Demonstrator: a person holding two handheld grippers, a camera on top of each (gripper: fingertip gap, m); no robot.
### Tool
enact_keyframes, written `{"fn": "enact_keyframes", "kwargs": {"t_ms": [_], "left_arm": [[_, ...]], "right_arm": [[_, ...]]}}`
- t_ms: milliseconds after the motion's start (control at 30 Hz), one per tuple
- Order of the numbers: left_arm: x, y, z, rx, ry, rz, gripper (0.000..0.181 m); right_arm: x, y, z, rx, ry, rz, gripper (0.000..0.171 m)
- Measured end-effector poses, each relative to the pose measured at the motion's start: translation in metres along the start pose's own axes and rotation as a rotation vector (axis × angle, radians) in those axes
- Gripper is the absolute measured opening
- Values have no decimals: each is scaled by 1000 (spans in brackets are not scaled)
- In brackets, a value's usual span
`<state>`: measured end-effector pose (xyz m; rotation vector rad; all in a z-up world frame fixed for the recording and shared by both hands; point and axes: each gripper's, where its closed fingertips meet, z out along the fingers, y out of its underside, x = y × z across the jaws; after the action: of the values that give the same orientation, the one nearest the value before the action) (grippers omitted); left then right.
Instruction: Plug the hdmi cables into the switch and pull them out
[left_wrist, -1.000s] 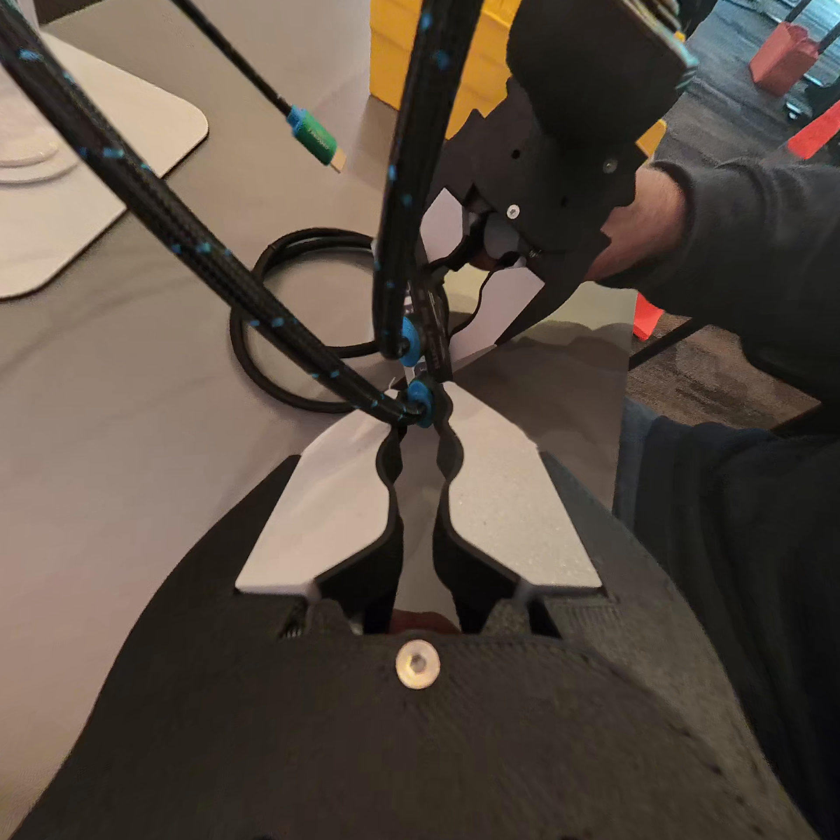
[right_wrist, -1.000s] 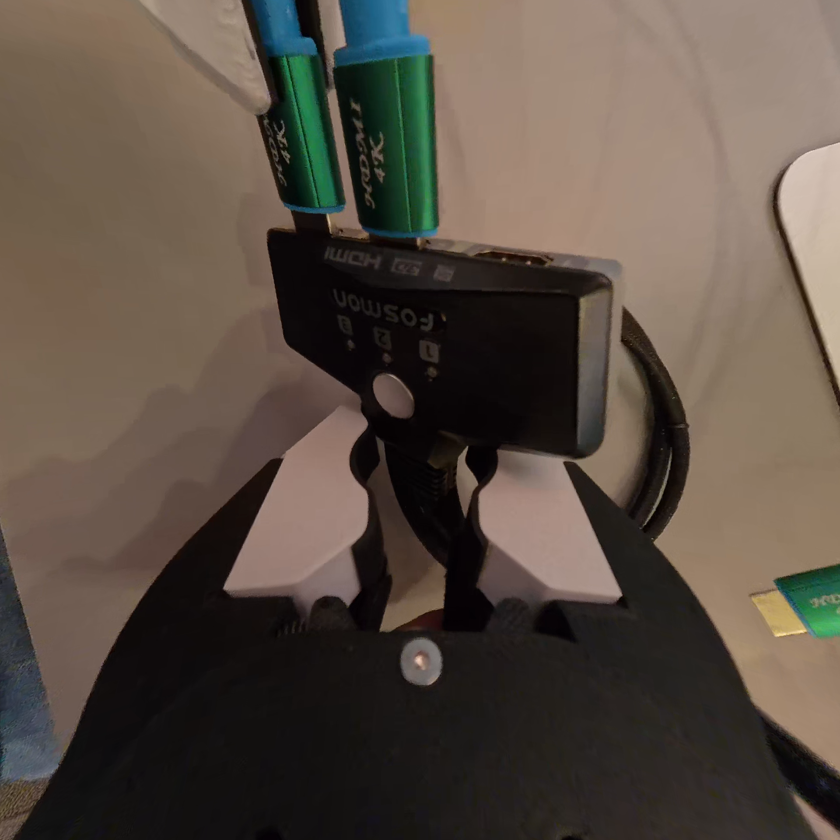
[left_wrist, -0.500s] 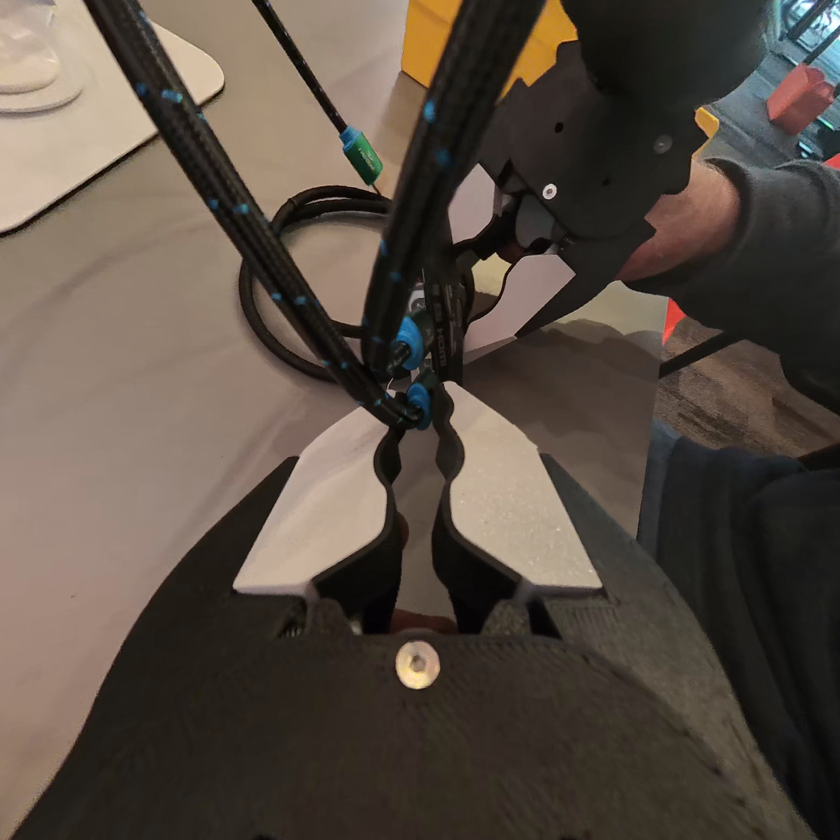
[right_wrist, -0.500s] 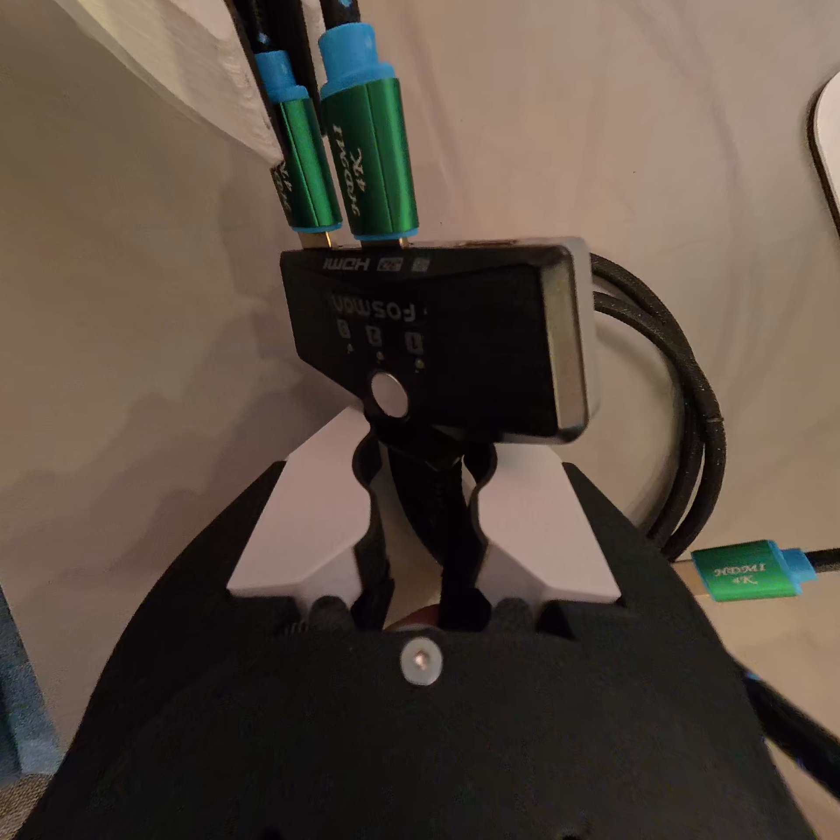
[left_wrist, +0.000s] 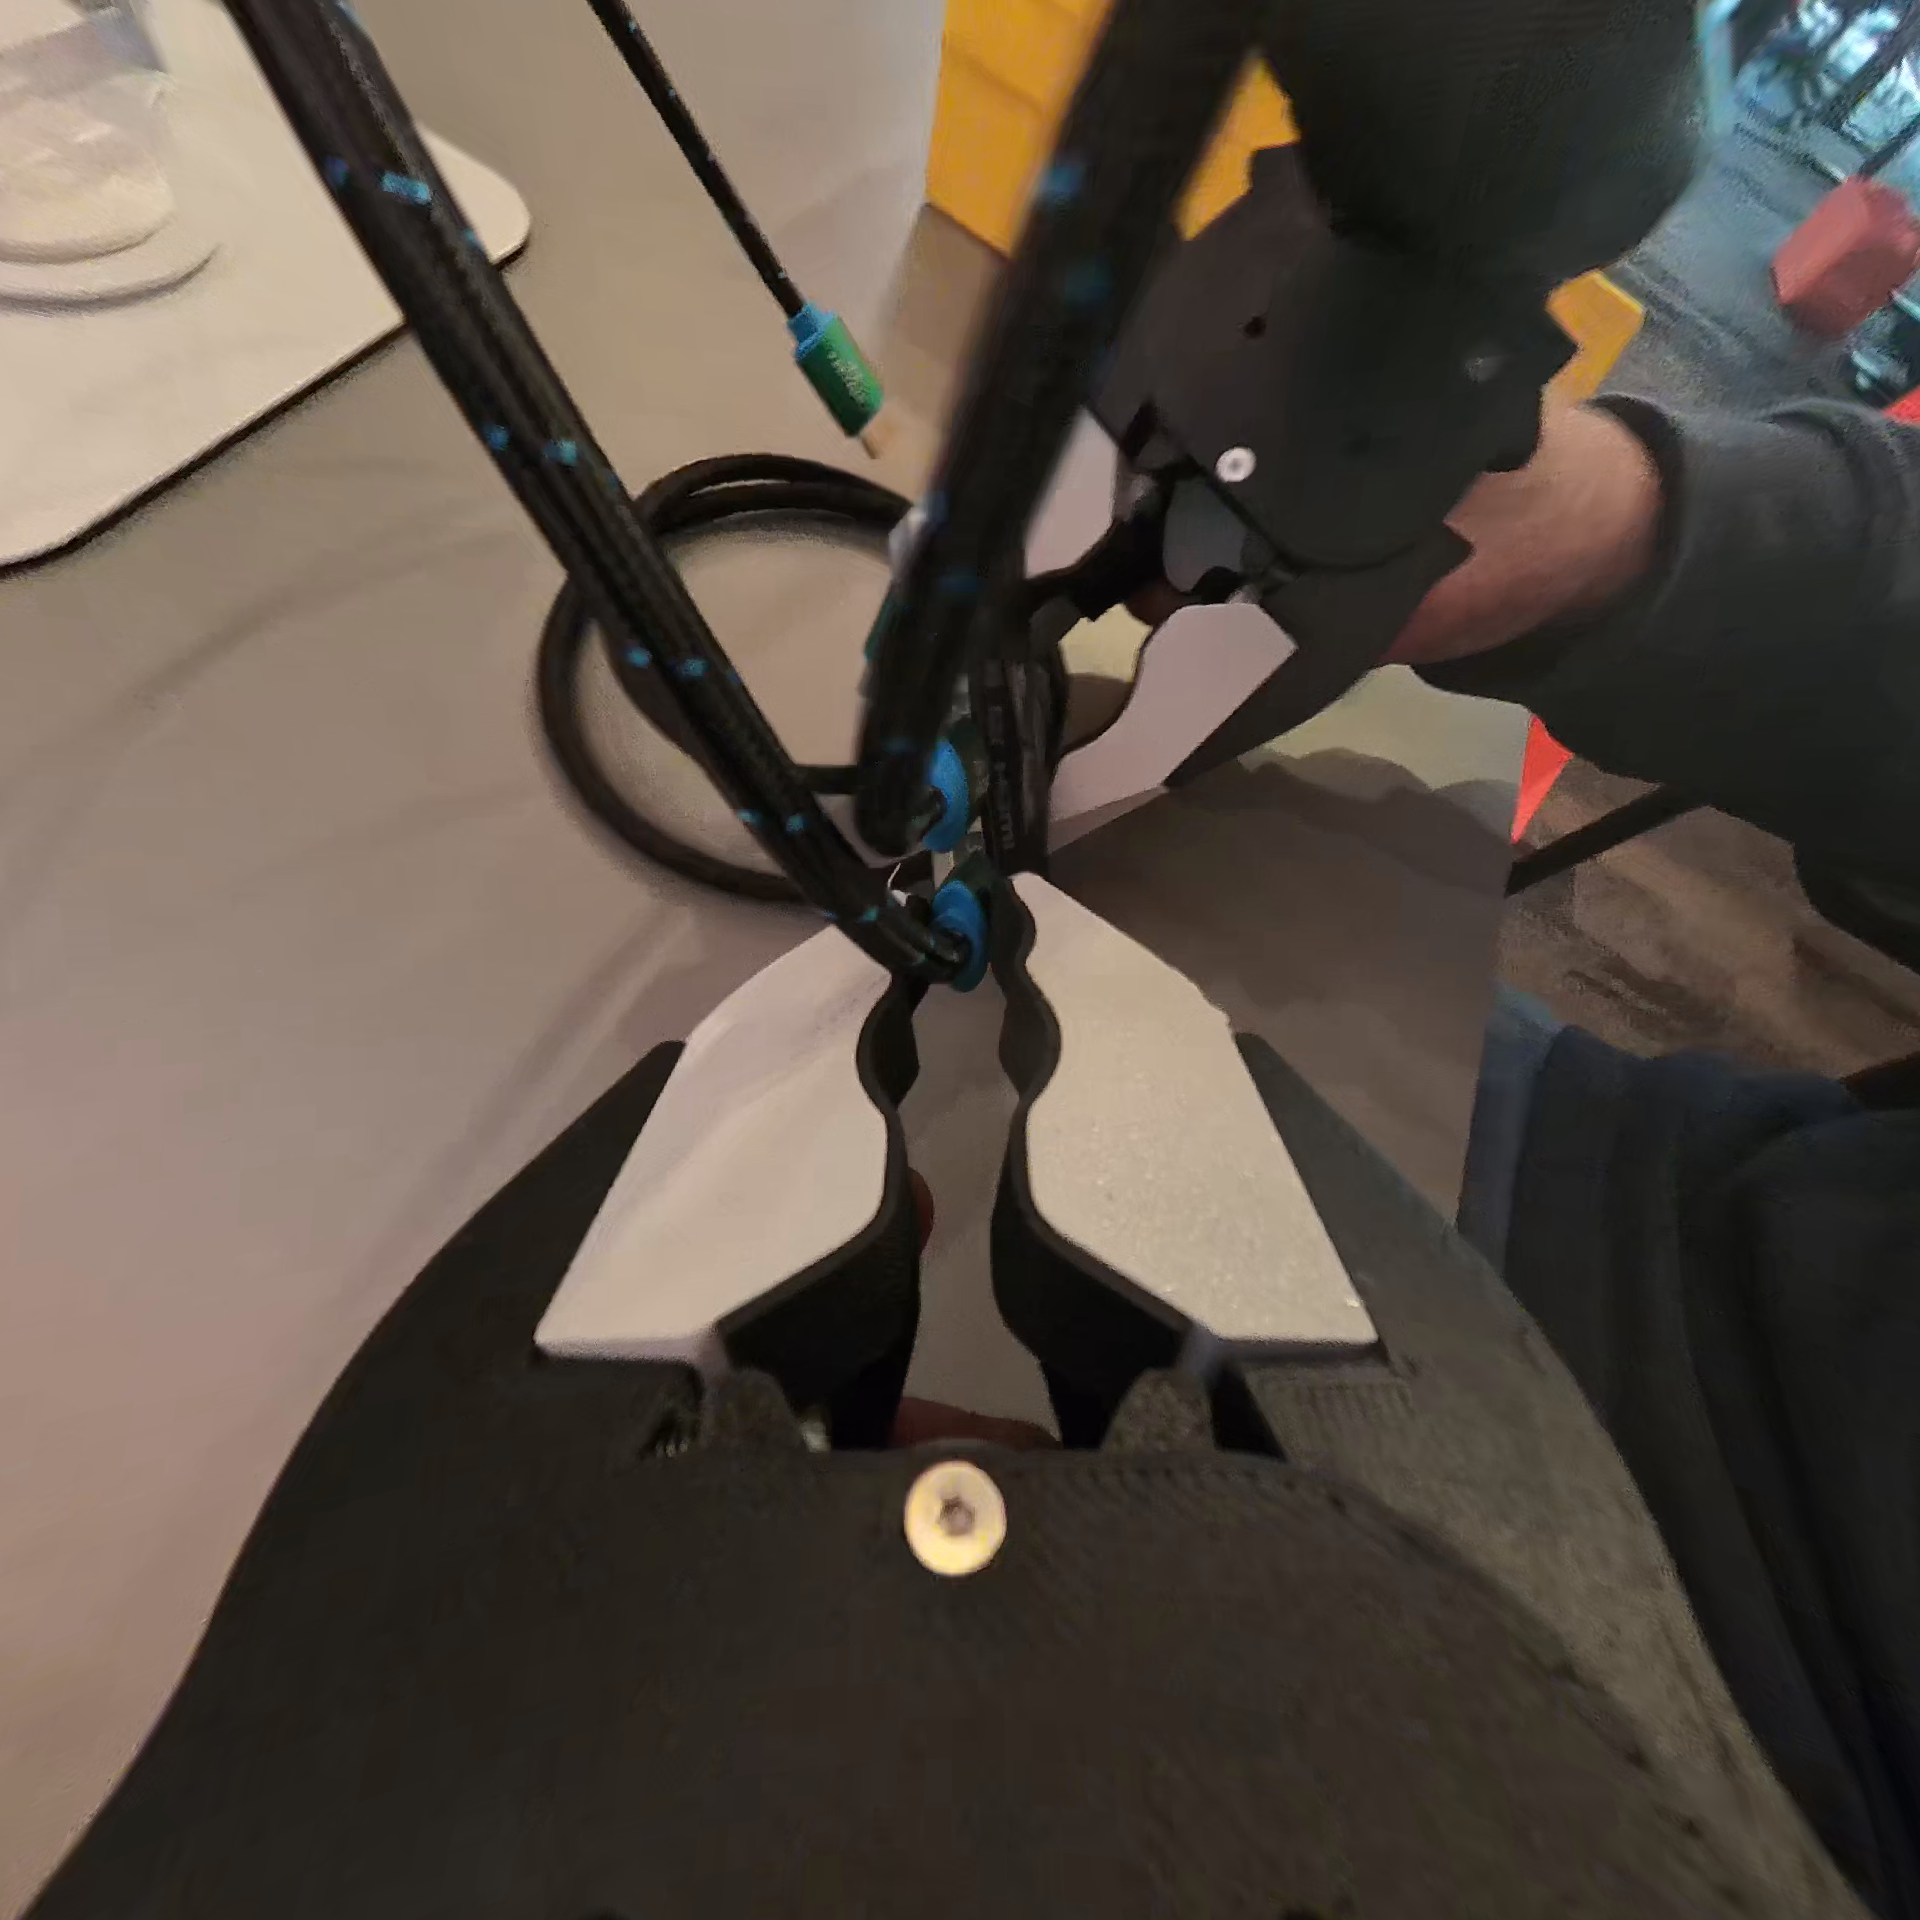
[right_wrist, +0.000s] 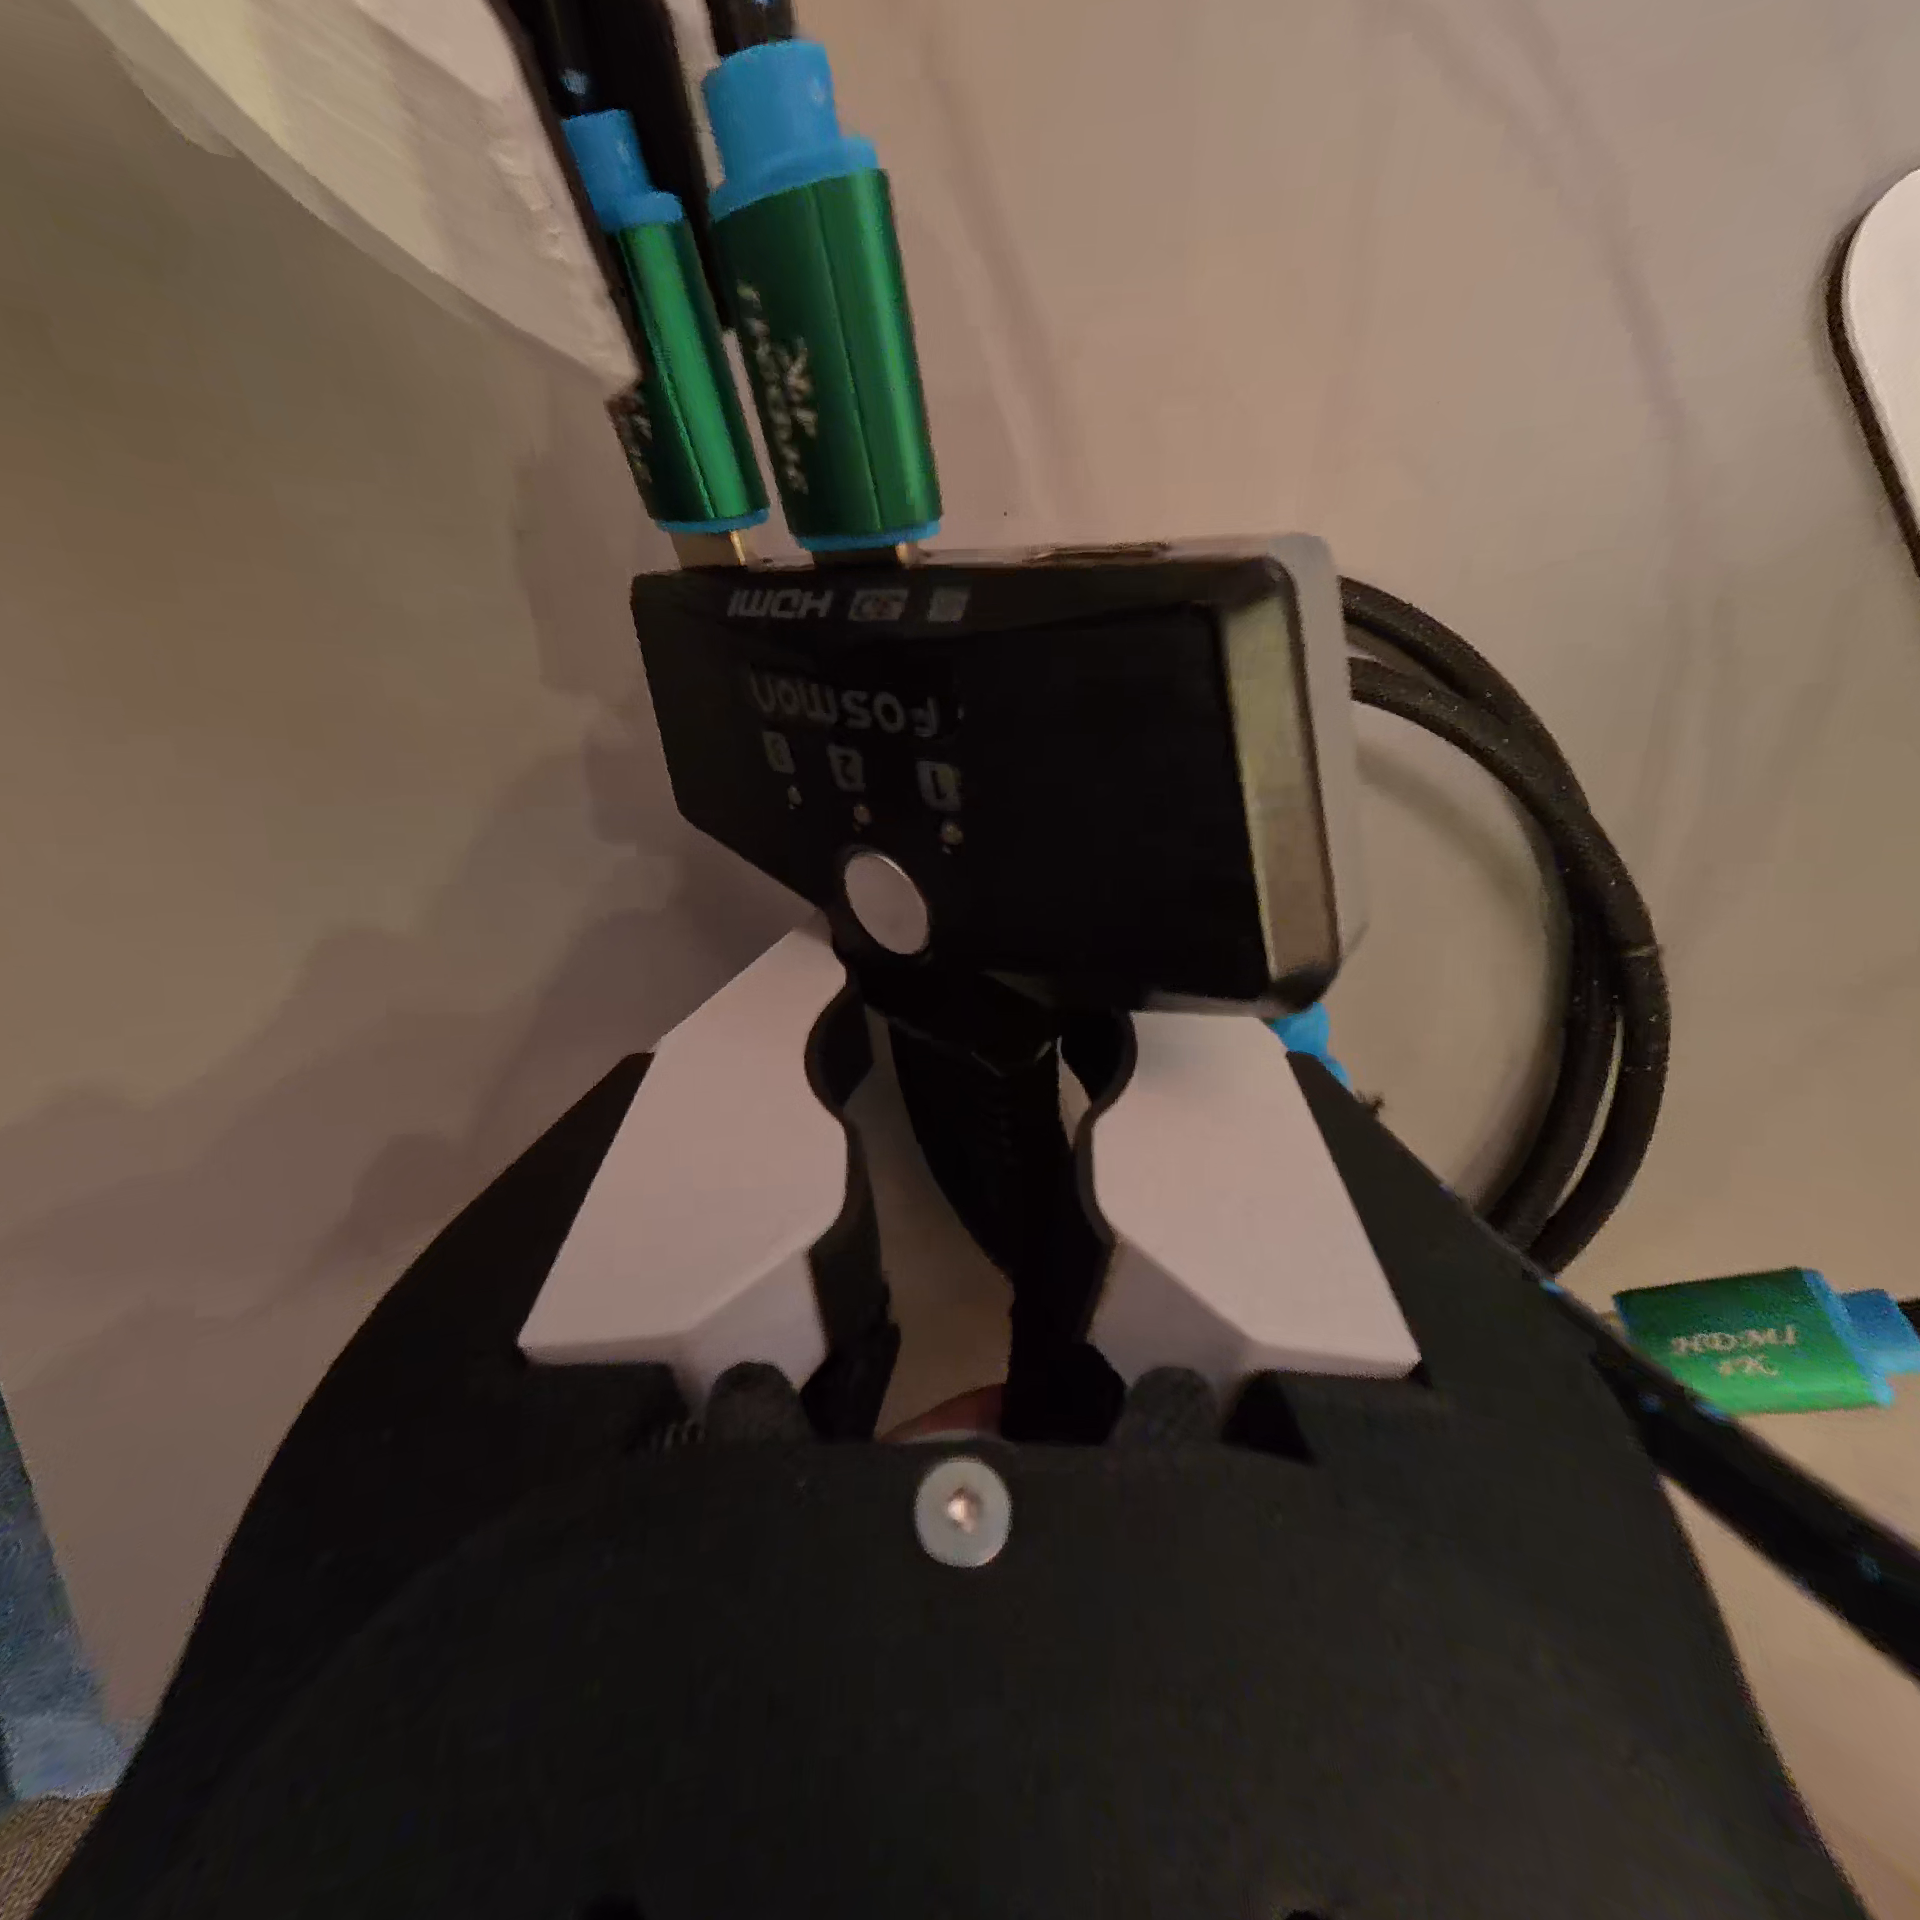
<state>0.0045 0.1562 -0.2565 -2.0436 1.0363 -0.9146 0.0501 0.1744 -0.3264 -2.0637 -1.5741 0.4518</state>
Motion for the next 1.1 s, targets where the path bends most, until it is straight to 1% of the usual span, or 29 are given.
{"fn": "enact_keyframes", "kwargs": {"t_ms": [67, 100, 200, 233, 267, 367, 433, 567, 667, 800, 867, 933, 1033, 1100], "left_arm": [[9, 0, -3, -54, 4, 94, 11], [10, -1, -5, -74, 14, 110, 11], [6, 1, -9, -62, 93, 1, 11], [6, 6, -8, -69, 105, 7, 11], [4, 11, -8, -76, 105, 40, 11], [2, 9, -5, -35, 111, -4, 11], [1, 9, -3, 11, 116, -31, 11], [-1, 9, 0, 54, 110, -77, 12], [-1, 9, 1, 35, 71, -42, 12], [-2, 10, 2, -22, 77, -24, 12], [-1, 15, 2, -49, 100, -47, 12], [1, 16, 0, -60, 80, -4, 11], [8, 2, 1, -15, 25, 94, 12], [12, -10, -3, 41, -2, 160, 22]], "right_arm": [[-8, -1, 1, 41, -57, -7, 32], [-9, -2, 0, 47, -60, -18, 32], [-8, -6, 2, 59, -52, -33, 33], [-9, -6, 4, 60, -56, -31, 32], [-9, -6, 5, 64, -63, -22, 32], [-9, -5, 5, 91, -88, 19, 32], [-8, -4, 4, 86, -82, 29, 32], [-8, -4, 3, 78, -78, 47, 31], [-7, -4, 3, 66, -63, 40, 31], [-7, -4, 3, 54, -62, 32, 30], [-7, -5, 2, 35, -42, 3, 30], [-7, -4, 2, 20, -30, -27, 31], [-12, -6, 1, 49, -107, -3, 33], [-14, -11, -7, 77, -142, 4, 33]]}}
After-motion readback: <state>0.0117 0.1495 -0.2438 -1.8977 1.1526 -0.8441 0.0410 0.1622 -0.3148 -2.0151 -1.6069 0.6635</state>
